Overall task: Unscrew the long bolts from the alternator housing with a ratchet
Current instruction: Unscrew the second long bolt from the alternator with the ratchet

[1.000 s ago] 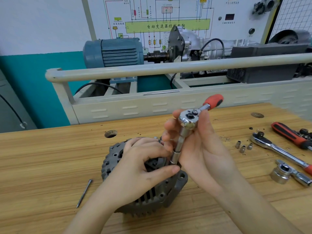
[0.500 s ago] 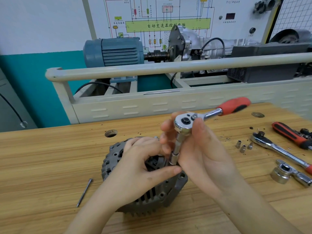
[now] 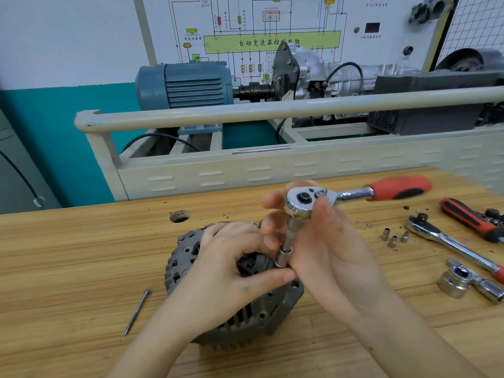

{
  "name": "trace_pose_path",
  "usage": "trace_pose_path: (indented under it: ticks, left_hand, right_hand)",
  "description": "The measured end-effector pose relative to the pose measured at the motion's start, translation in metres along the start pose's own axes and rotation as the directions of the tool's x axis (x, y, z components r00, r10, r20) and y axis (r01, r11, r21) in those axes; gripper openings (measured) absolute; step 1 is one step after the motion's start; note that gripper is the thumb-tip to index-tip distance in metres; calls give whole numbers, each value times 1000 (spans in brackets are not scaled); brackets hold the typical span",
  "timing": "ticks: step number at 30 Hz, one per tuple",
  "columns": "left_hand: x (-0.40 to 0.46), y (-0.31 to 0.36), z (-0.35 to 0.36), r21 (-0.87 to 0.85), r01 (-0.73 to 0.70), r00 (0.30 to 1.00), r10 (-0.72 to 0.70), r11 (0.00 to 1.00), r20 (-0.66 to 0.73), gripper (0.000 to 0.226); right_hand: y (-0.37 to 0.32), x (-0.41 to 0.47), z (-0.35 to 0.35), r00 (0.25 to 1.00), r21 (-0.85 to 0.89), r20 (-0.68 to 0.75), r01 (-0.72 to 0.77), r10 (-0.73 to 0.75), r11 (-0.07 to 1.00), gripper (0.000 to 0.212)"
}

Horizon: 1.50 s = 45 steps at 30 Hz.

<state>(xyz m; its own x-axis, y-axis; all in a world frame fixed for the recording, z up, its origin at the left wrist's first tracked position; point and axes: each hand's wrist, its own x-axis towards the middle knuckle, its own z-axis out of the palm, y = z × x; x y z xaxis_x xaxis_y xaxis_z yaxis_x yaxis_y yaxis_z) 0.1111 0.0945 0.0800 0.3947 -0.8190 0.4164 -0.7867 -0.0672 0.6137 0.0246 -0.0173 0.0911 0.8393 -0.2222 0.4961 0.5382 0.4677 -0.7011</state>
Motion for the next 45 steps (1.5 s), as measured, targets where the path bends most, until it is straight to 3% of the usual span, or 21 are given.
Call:
trace_pose_path:
  ticks: [7, 11, 19, 25, 29, 36, 45]
  left_hand:
    - [1, 1, 0, 8, -3, 1000, 3, 1000, -5, 28]
    - [1, 1, 2, 2, 4, 999, -4, 1000, -42, 43]
    - [0, 1, -2, 3, -33, 999, 33, 999, 12, 53]
    - [0, 2, 0, -13, -8, 999, 7, 1000, -31, 32]
    - [1, 2, 2, 0, -1, 999, 1, 1000, -33, 43]
    - [0, 2, -3, -19, -17, 1000, 17, 1000, 26, 38]
    - [2, 3, 1, -8, 8, 1000, -8, 1000, -27, 23]
  right_hand:
    - [-1, 1, -2, 1000, 14, -7, -28, 28, 1000, 34]
    - [0, -1, -1, 1000, -29, -9, 22, -22, 999, 30]
    - [-1, 0, 1, 1000, -67, 18, -9, 10, 998, 34]
    - [0, -1, 2, 1000, -71, 28, 15, -13, 997, 32]
    - [0, -2, -1, 1000, -49, -7, 23, -24, 999, 32]
    - [-1, 1, 0, 999, 2, 31, -16, 16, 1000, 32]
    - [-1, 0, -3, 1000, -1, -22, 21, -21, 1000, 31]
